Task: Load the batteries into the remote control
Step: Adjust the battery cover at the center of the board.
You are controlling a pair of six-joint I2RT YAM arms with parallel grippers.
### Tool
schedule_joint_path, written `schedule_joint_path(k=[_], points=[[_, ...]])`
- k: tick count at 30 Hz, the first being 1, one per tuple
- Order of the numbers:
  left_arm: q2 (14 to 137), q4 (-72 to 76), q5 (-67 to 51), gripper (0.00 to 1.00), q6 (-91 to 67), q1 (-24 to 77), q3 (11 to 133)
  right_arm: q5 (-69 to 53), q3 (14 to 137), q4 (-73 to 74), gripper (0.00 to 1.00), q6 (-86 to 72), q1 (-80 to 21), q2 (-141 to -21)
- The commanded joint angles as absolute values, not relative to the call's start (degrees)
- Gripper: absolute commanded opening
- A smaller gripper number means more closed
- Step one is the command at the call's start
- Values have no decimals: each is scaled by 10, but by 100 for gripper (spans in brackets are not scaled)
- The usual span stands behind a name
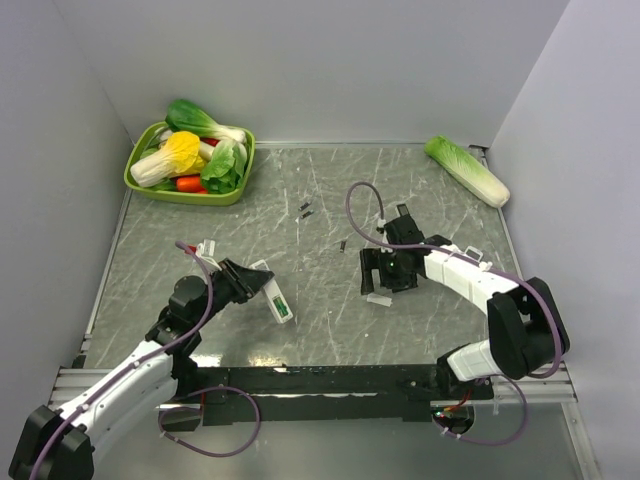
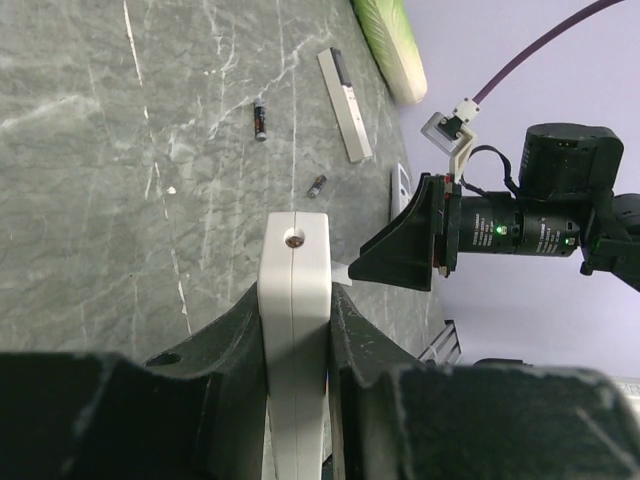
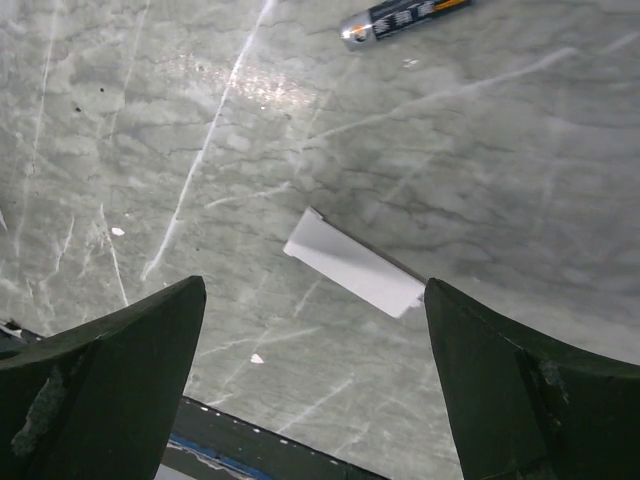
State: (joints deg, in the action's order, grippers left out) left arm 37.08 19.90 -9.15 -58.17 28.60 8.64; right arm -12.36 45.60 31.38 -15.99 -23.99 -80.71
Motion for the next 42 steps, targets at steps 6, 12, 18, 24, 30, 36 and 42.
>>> schedule_joint_path(k=[6, 12, 18, 24, 30, 36, 42], points=[[348, 207, -91, 2, -581, 287, 93, -123, 465, 312, 97, -133, -221, -812], [347, 209, -93, 1, -583, 287, 93, -150, 466, 310, 97, -114, -222, -841], [343, 201, -91, 2, -581, 287, 96, -166, 454, 301, 97, -116, -224, -853], [344, 205, -91, 1, -581, 287, 96, -178, 444, 315, 97, -120, -241, -848], [347, 207, -95, 2, -582, 287, 98, -191, 423, 316, 97, -145, -268, -832], [343, 205, -93, 2, -583, 287, 98, -186, 403, 303, 96, -197, -322, -795], [338, 201, -93, 2, -584, 287, 97, -187, 409, 261, 96, -243, -385, -797]])
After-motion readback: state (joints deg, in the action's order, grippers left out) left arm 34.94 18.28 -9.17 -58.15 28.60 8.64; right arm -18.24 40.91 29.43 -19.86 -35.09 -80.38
